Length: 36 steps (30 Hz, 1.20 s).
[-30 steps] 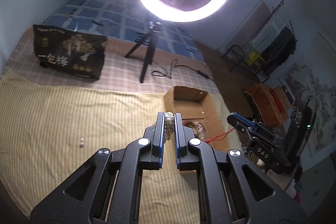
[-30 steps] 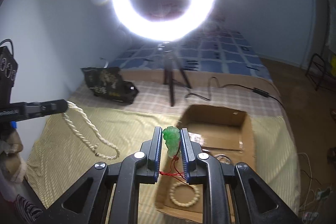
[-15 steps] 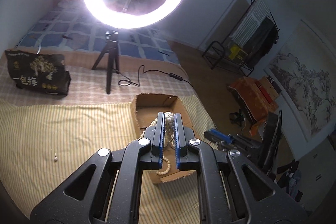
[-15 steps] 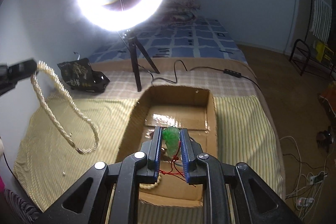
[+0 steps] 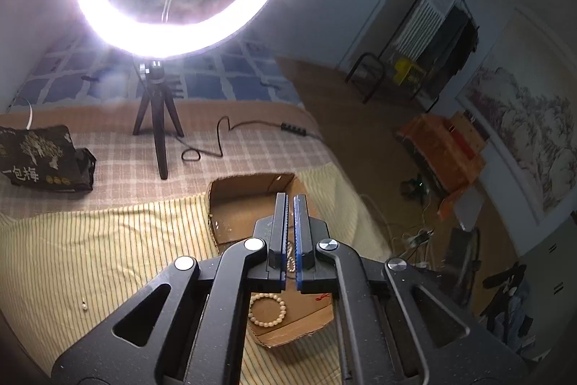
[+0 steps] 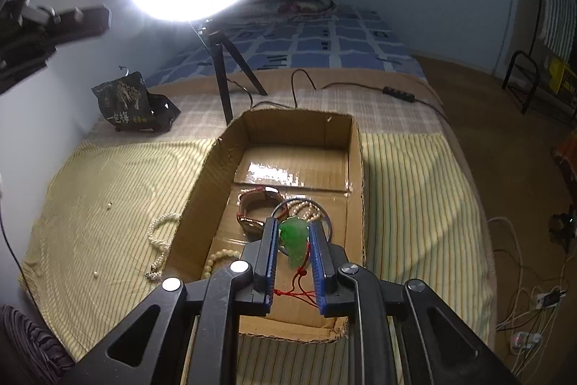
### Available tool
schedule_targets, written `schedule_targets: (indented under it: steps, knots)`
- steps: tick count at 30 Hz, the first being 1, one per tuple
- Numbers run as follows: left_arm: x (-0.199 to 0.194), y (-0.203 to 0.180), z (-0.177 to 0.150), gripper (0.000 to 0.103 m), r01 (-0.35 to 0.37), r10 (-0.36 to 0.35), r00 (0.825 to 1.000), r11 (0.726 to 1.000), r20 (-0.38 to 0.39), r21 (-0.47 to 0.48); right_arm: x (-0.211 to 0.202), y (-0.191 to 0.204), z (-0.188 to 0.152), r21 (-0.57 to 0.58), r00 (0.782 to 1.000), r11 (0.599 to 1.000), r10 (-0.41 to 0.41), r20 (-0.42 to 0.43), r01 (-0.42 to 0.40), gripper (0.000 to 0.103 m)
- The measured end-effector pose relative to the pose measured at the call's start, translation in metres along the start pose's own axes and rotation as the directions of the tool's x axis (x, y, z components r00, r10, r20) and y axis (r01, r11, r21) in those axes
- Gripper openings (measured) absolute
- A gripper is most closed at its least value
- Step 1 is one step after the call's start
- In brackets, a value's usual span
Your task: Organize jewelry
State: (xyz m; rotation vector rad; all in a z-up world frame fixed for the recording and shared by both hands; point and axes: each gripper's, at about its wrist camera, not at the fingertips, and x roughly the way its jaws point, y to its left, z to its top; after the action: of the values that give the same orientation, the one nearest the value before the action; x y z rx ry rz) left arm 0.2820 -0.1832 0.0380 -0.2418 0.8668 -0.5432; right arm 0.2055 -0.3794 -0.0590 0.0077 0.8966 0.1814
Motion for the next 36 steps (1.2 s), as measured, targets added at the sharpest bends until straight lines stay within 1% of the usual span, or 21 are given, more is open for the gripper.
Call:
schedule_targets:
  steps: [3,5,6,7,8,9,11,13,15,17,19,22,25,30,36]
  knots:
    - [0.018,0.003,-0.008,0.000,-0.012,0.011,0.999,1.000,-0.034,-0.004,0.005,-0.003,-0.001,0.008,1.000,1.000,0.005,-0.008,-0.005,0.016]
    - [0.030,0.006,-0.015,0.000,-0.019,0.018,0.998,1.000,-0.058,-0.009,0.007,-0.004,-0.002,0.017,1.000,1.000,0.023,-0.010,-0.023,0.016]
    - [0.034,0.008,-0.018,0.000,-0.021,0.020,0.998,1.000,-0.068,-0.010,0.007,-0.004,-0.002,0.018,0.999,0.999,0.040,-0.009,-0.039,0.017]
    - [0.038,0.010,-0.021,0.000,-0.026,0.025,0.997,1.000,-0.078,-0.011,0.007,-0.004,-0.001,0.019,0.999,0.999,0.049,-0.007,-0.049,0.020]
    - [0.041,0.011,-0.022,0.000,-0.031,0.030,0.996,0.999,-0.084,-0.011,0.006,-0.003,-0.001,0.018,0.999,0.998,0.054,-0.002,-0.054,0.031]
    - [0.041,0.011,-0.024,0.000,-0.033,0.031,0.996,0.999,-0.087,-0.011,0.006,-0.002,-0.001,0.015,0.999,0.999,0.050,0.002,-0.050,0.037]
    - [0.042,0.013,-0.025,0.000,-0.037,0.036,0.995,0.999,-0.090,-0.013,0.003,0.000,-0.002,0.006,0.999,0.999,0.039,0.012,-0.039,0.062]
    - [0.039,0.015,-0.026,0.000,-0.054,0.053,0.995,0.999,-0.085,-0.008,0.000,0.001,-0.001,0.006,0.999,1.000,0.031,0.028,-0.031,0.070]
    - [0.038,0.017,-0.028,0.007,-0.072,0.072,0.994,0.997,-0.087,0.003,-0.002,0.002,0.000,0.008,0.999,1.000,0.026,0.034,-0.027,0.072]
    - [0.033,0.020,-0.030,0.034,-0.081,0.081,0.993,0.997,-0.081,0.001,-0.003,0.003,0.000,0.009,0.999,1.000,0.019,0.039,-0.019,0.076]
    - [0.026,0.023,-0.030,0.045,-0.094,0.094,0.993,0.996,-0.071,-0.003,-0.006,0.005,0.001,0.008,0.999,1.000,0.013,0.045,-0.014,0.077]
    - [0.016,0.029,-0.032,0.046,-0.118,0.117,0.991,0.993,-0.065,-0.004,-0.011,0.007,0.000,0.010,0.998,1.000,0.014,0.055,-0.014,0.080]
    - [0.004,0.038,-0.035,0.055,-0.135,0.135,0.989,0.991,-0.064,-0.008,-0.018,0.015,0.000,0.000,0.998,1.000,0.015,0.067,-0.015,0.082]
    - [-0.025,0.059,-0.044,0.056,-0.189,0.189,0.981,0.982,-0.049,0.004,-0.027,0.032,0.000,-0.021,0.996,0.999,0.040,0.081,-0.039,0.082]
    - [-0.062,0.097,-0.063,0.055,-0.233,0.232,0.972,0.972,-0.041,-0.028,-0.035,0.059,-0.002,-0.054,0.990,0.993,0.111,0.084,-0.106,0.082]
